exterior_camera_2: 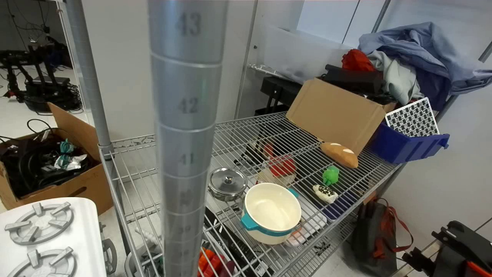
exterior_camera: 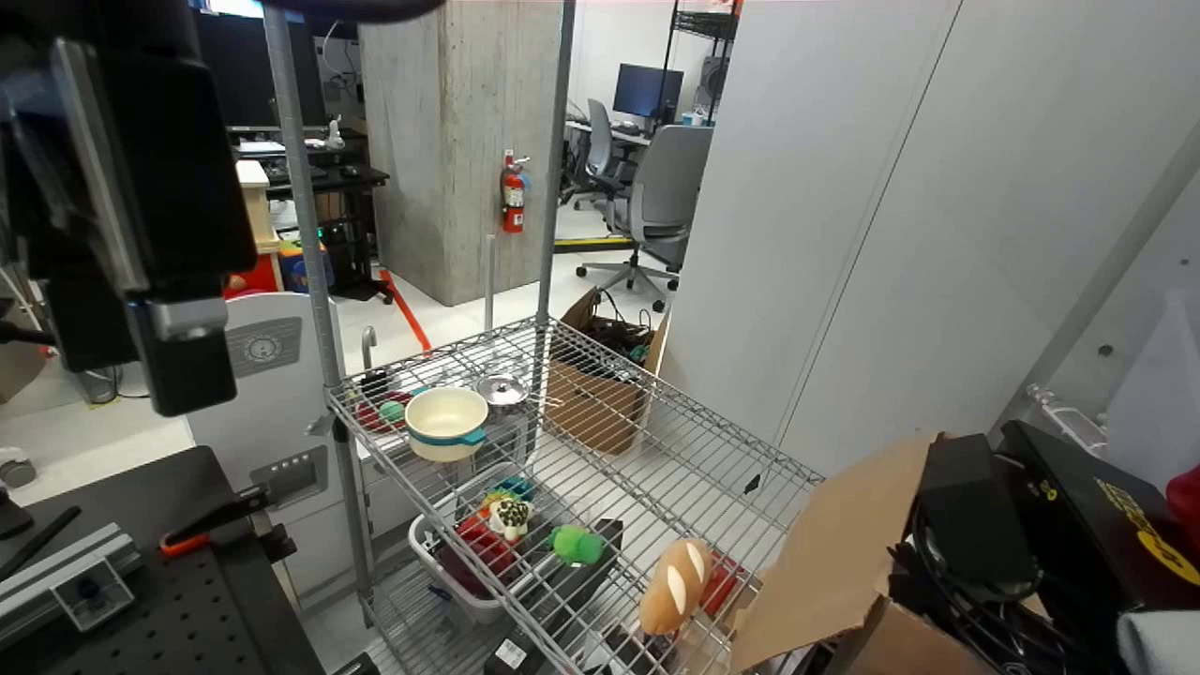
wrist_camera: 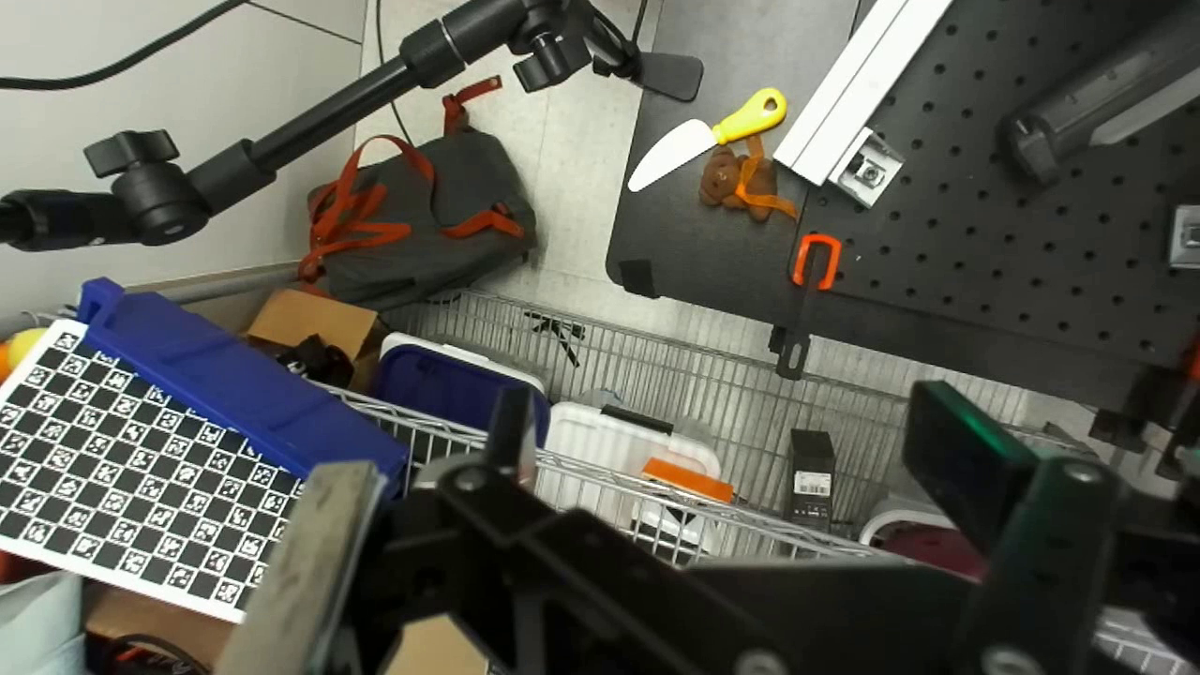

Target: Put the black and white object in the dish

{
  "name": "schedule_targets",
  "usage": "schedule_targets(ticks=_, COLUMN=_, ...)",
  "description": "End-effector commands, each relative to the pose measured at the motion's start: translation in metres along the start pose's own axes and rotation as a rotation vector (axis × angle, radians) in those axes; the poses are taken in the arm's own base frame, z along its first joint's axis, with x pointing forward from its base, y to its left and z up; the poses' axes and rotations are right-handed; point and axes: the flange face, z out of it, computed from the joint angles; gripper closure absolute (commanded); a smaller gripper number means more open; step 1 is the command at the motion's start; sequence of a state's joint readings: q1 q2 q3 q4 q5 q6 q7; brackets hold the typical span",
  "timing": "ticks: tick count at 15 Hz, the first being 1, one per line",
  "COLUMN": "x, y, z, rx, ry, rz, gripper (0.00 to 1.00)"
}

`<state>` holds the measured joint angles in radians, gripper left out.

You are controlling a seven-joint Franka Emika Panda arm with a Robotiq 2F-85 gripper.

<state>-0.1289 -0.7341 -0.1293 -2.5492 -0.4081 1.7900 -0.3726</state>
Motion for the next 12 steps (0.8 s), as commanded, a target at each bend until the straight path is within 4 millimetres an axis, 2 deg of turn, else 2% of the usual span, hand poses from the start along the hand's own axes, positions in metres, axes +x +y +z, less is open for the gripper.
schedule_targets(ticks=1, x=0.037, y=0.003, z=0.021, rx=0.023, ry=-0.003, rz=-0.001, gripper=0.00)
schedule_targets(ticks=2, x=0.052, y=0.001, z=0.031, rx=0.029, ry=-0.002, rz=-0.001, gripper=0.00)
schedule_targets(ticks=3, x=0.073, y=-0.002, z=0.049, rx=0.034, ry=0.000, rz=0.008, gripper=0.00)
schedule_targets(ticks=6, x=0.118, y=-0.019, z=0.099, rx=0.079, ry=-0.004, rz=0.019, gripper=0.00)
schedule_targets(ticks=9, x=0.162, y=-0.055, z=0.154, rx=0.144, ry=0.012, rz=0.039, gripper=0.00)
schedule_targets(ticks=12, x=0.198, y=-0.088, z=0.194, rx=0.185, ry=0.052, rz=0.063, gripper=0.00)
